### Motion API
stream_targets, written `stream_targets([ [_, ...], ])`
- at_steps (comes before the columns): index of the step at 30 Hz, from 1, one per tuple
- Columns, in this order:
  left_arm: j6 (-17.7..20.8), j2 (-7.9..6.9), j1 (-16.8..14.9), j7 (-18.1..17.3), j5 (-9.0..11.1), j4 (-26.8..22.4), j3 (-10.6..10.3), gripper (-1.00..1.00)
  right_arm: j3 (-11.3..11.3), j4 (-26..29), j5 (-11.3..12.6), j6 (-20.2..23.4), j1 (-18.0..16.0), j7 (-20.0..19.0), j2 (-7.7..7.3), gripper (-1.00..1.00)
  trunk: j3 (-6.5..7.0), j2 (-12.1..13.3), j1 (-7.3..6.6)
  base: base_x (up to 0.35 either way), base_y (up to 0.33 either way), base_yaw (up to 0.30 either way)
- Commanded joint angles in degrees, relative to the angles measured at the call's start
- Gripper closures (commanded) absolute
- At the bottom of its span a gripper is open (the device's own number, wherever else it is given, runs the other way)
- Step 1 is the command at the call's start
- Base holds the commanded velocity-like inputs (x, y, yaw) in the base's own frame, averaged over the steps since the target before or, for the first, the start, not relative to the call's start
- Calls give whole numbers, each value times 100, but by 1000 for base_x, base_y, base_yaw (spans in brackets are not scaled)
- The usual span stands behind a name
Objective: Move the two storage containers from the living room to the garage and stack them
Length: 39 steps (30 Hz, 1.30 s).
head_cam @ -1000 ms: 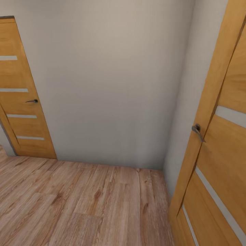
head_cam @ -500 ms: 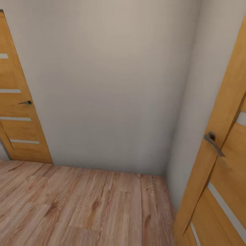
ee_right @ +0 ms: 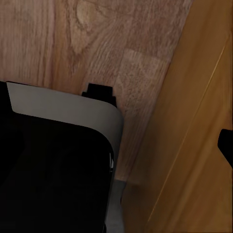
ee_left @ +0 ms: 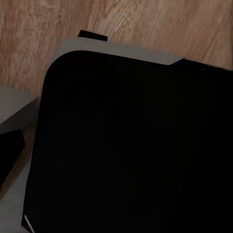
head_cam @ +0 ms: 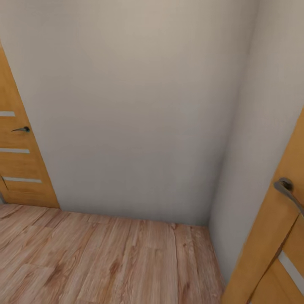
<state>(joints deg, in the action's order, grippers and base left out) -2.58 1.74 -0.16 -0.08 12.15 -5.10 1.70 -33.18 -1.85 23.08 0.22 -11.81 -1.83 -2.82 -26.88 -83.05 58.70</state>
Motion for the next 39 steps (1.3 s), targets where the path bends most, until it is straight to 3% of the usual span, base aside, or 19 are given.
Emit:
stream_targets([
  [1, -14, 2, -2, -1, 24, 1, 15, -100, -48, -9, 56, 3, -6, -19, 1, -100, -5, -3, 3, 321, 0, 0],
  [21, -14, -1, -2, 8, 24, 1, 15, -100, -65, -9, 56, 76, -6, -15, 41, -100, -5, -3, 3, 321, 0, 1],
  [39, -14, 1, -2, 8, 24, 1, 15, -100, -75, -9, 49, 65, -6, -19, 63, -100, -5, -3, 3, 321, 0, 245],
])
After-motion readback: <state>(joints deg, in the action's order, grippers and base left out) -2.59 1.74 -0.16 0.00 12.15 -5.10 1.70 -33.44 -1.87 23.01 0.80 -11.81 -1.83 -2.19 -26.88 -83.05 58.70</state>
